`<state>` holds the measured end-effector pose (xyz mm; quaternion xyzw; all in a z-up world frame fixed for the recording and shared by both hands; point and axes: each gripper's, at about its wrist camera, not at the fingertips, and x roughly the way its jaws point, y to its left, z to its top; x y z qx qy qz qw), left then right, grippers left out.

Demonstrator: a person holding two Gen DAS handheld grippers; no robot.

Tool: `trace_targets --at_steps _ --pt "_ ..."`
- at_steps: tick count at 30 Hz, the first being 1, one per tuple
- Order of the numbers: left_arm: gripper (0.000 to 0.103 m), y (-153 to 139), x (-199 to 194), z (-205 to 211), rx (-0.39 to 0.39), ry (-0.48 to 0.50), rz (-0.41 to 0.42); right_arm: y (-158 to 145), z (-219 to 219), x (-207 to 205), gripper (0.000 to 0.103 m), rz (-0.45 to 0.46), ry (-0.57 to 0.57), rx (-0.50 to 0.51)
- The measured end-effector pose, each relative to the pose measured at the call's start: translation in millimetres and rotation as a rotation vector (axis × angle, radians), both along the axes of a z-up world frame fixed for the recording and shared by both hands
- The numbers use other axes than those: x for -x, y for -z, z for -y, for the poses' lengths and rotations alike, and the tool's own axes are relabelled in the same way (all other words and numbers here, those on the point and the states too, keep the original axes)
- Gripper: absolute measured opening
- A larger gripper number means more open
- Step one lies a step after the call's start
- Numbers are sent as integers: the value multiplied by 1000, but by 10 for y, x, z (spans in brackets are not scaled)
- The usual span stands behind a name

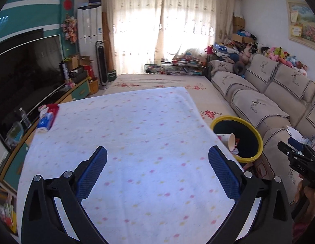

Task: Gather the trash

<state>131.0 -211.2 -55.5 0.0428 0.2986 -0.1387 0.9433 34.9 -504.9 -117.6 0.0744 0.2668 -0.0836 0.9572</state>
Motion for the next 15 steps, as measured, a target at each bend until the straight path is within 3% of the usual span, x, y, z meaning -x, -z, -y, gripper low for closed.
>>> trace_targets --at_steps 7,15 --pt "98 -167 583 -1015 -7 -130 82 -280 -506 233 96 22 -56 37" --pt "98 -412 1259 -1444 68 -106 193 -458 -783 557 96 44 -55 64"
